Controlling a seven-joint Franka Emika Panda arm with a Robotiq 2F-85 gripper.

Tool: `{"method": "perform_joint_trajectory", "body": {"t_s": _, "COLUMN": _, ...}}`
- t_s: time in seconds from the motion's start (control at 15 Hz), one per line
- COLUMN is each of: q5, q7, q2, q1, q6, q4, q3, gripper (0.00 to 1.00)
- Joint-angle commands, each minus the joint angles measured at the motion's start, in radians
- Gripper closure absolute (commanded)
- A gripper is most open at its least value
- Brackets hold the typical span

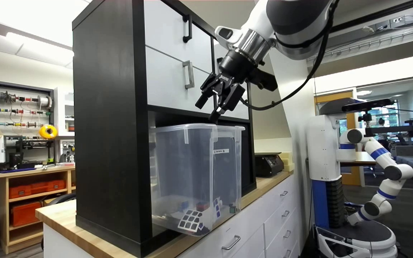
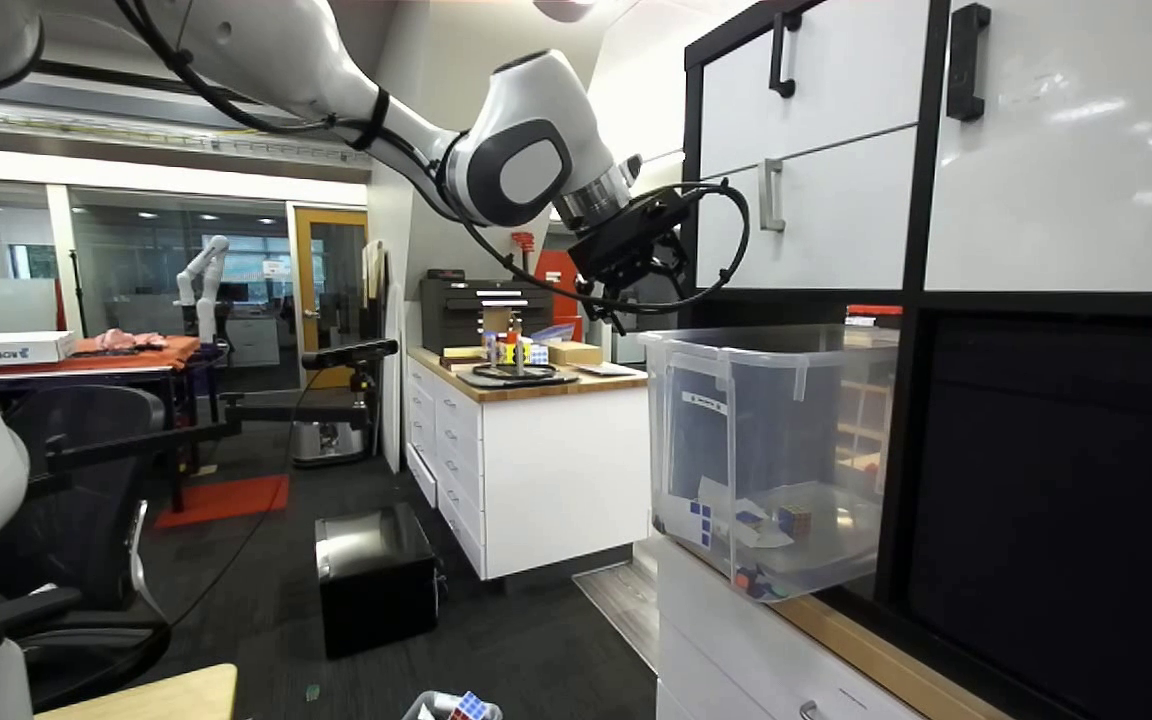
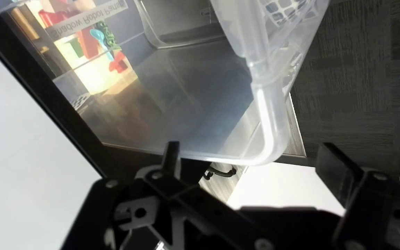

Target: Pull out the storage box

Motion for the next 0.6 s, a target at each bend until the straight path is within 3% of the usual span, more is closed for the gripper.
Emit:
{"method": "perform_joint_trajectory", "body": {"t_s": 0.0, "q5": -0.052, "q7": 0.188, "q2": -0.067, "q1": -0.003, "q6": -0.144, "q4": 0.006, "q3": -0.016, "gripper": 0.0}}
{"method": "perform_joint_trajectory", "body": {"t_s": 0.53, "q5": -0.176, "q7": 0.652, "q2": -0.093, "q1": -0.021, "q6": -0.438, "q4": 0.106, "q3": -0.032, "gripper": 0.0}}
